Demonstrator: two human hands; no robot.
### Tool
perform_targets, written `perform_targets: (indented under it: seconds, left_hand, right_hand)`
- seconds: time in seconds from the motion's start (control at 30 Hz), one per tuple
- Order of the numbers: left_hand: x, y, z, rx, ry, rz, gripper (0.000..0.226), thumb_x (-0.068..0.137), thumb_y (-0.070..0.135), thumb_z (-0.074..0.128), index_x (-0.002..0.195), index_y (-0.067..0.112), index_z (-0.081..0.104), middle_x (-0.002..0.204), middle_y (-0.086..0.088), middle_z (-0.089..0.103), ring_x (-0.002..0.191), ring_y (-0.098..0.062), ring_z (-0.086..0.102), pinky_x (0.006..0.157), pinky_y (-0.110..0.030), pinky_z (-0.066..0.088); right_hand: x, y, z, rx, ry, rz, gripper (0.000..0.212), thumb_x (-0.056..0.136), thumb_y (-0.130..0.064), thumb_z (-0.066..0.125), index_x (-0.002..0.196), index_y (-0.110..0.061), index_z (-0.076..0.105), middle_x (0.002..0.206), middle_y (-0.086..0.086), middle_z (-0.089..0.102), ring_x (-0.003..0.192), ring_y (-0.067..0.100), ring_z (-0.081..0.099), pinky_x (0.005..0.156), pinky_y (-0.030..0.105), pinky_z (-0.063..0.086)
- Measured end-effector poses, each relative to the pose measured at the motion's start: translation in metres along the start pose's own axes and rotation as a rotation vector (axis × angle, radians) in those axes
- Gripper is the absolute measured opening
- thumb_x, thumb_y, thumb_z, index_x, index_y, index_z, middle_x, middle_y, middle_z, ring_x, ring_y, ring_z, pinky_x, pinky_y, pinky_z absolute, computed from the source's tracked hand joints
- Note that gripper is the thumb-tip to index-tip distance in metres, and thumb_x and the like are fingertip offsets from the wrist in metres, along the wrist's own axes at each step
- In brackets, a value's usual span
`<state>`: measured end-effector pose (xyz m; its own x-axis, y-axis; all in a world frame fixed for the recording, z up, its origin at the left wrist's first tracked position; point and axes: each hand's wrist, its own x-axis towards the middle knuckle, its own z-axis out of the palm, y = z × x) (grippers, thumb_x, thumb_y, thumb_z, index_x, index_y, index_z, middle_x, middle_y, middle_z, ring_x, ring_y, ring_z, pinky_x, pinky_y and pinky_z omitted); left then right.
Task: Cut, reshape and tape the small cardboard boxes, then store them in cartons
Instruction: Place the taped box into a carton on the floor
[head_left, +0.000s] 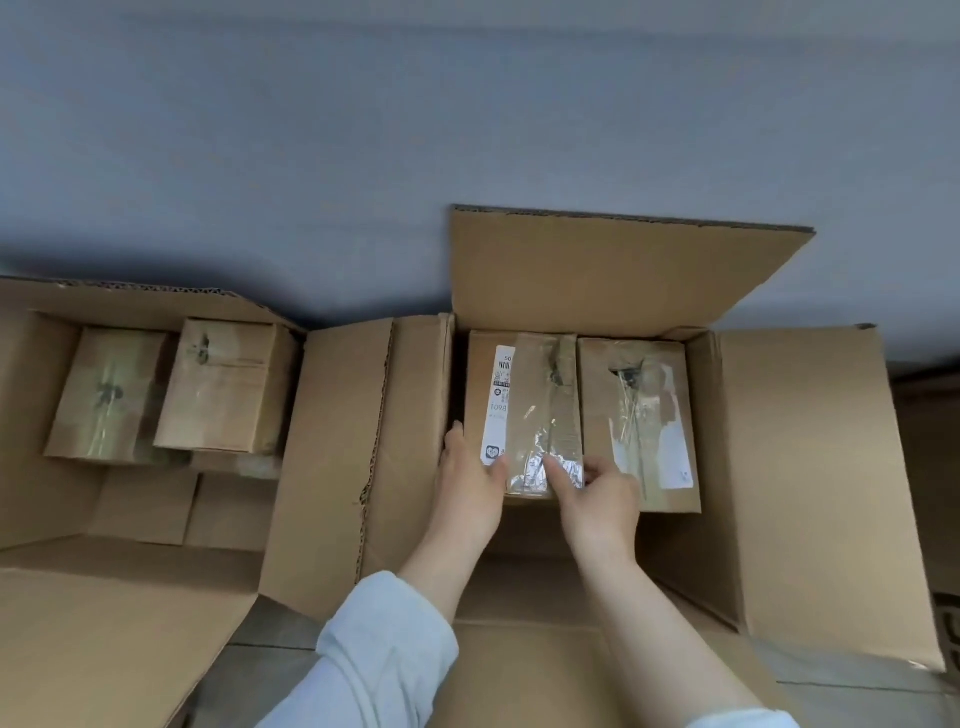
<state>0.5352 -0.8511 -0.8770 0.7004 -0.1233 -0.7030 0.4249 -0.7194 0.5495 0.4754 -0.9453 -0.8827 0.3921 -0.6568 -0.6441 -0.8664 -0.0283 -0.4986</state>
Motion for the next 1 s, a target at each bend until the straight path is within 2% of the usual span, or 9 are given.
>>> perform_targets:
  seconds: [0.17, 0.27, 0.33, 0.43, 0.53, 0.67, 0.77, 0.9, 1.0]
  left_hand:
    - [0.007, -0.002, 0.008, 0.11, 0.025, -0.003, 0.073, 0.095, 0.011, 0.049, 0.15, 0.01, 0.0, 0.154, -0.006, 0.022, 0.139, -0.022, 0.027, 0.108, -0.028, 0.025]
    - [0.009, 0.001, 0.01, 0.207, 0.036, 0.087, 0.073, 0.095, 0.01, 0.048, 0.149, 0.011, -0.001, 0.157, -0.005, 0.006, 0.142, -0.019, 0.017, 0.108, -0.024, 0.02]
    - [0.006, 0.004, 0.006, 0.227, 0.046, 0.164, 0.071, 0.095, 0.015, 0.05, 0.15, 0.012, 0.005, 0.158, -0.003, 0.001, 0.143, -0.017, 0.014, 0.111, -0.024, 0.018]
    - [-0.019, 0.012, -0.011, 0.129, 0.065, 0.184, 0.06, 0.095, 0.021, 0.05, 0.147, 0.015, 0.021, 0.155, -0.002, 0.019, 0.141, -0.017, 0.022, 0.112, -0.027, 0.021]
    - [-0.065, 0.026, -0.044, -0.004, 0.113, 0.136, 0.044, 0.095, 0.022, 0.049, 0.138, 0.018, 0.039, 0.14, -0.001, 0.045, 0.128, -0.017, 0.042, 0.099, -0.022, 0.032]
    - [-0.161, 0.065, -0.101, -0.215, 0.087, 0.041, 0.034, 0.096, 0.022, 0.048, 0.129, 0.016, 0.048, 0.127, 0.003, 0.055, 0.116, -0.01, 0.05, 0.09, -0.017, 0.035]
    - [-0.257, 0.095, -0.151, -0.315, 0.079, -0.007, 0.029, 0.097, 0.021, 0.046, 0.125, 0.016, 0.051, 0.116, 0.007, 0.056, 0.101, -0.002, 0.05, 0.083, -0.014, 0.035]
    - [-0.374, 0.118, -0.203, -0.507, 0.11, -0.006, 0.02, 0.096, 0.02, 0.048, 0.114, 0.018, 0.056, 0.113, 0.002, 0.062, 0.104, -0.01, 0.058, 0.086, -0.019, 0.042]
    - [-0.446, 0.118, -0.235, -0.68, 0.189, 0.029, 0.016, 0.097, 0.011, 0.043, 0.108, 0.015, 0.054, 0.105, 0.002, 0.063, 0.094, -0.007, 0.06, 0.08, -0.013, 0.046]
  right_hand:
    - [0.007, 0.006, 0.011, -0.047, 0.139, -0.116, 0.036, 0.078, -0.03, 0.074, 0.098, -0.011, 0.049, 0.099, 0.008, 0.054, 0.085, 0.022, 0.054, 0.074, 0.033, 0.043]
    - [0.011, 0.005, 0.014, -0.057, 0.158, -0.169, 0.033, 0.077, -0.026, 0.075, 0.091, -0.015, 0.048, 0.094, 0.006, 0.053, 0.078, 0.016, 0.049, 0.07, 0.026, 0.036]
    - [0.011, 0.003, 0.012, -0.007, 0.15, -0.158, 0.035, 0.076, -0.03, 0.076, 0.091, -0.017, 0.048, 0.094, 0.005, 0.055, 0.082, 0.017, 0.052, 0.072, 0.027, 0.039]
    - [-0.007, -0.008, -0.001, 0.084, 0.13, -0.127, 0.034, 0.076, -0.034, 0.075, 0.093, -0.018, 0.05, 0.094, 0.003, 0.058, 0.089, 0.018, 0.057, 0.075, 0.026, 0.042]
    - [-0.056, -0.034, -0.031, 0.18, 0.069, -0.089, 0.032, 0.078, -0.036, 0.073, 0.097, -0.017, 0.055, 0.093, -0.001, 0.062, 0.086, 0.013, 0.057, 0.07, 0.022, 0.037]
    - [-0.157, -0.08, -0.09, 0.254, -0.03, -0.028, 0.028, 0.082, -0.035, 0.07, 0.099, -0.017, 0.057, 0.087, -0.01, 0.059, 0.077, -0.002, 0.053, 0.062, 0.012, 0.036]
    - [-0.254, -0.116, -0.139, 0.279, -0.085, -0.023, 0.027, 0.084, -0.034, 0.067, 0.102, -0.015, 0.059, 0.086, -0.016, 0.056, 0.078, -0.005, 0.05, 0.077, 0.02, 0.037]
    - [-0.368, -0.154, -0.192, 0.278, -0.158, -0.076, 0.022, 0.085, -0.035, 0.066, 0.098, -0.017, 0.061, 0.102, -0.002, 0.064, 0.095, 0.012, 0.059, 0.088, 0.029, 0.046]
    - [-0.437, -0.165, -0.216, 0.307, -0.22, -0.121, 0.017, 0.085, -0.036, 0.065, 0.093, -0.023, 0.061, 0.106, 0.0, 0.065, 0.102, 0.015, 0.06, 0.098, 0.038, 0.046]
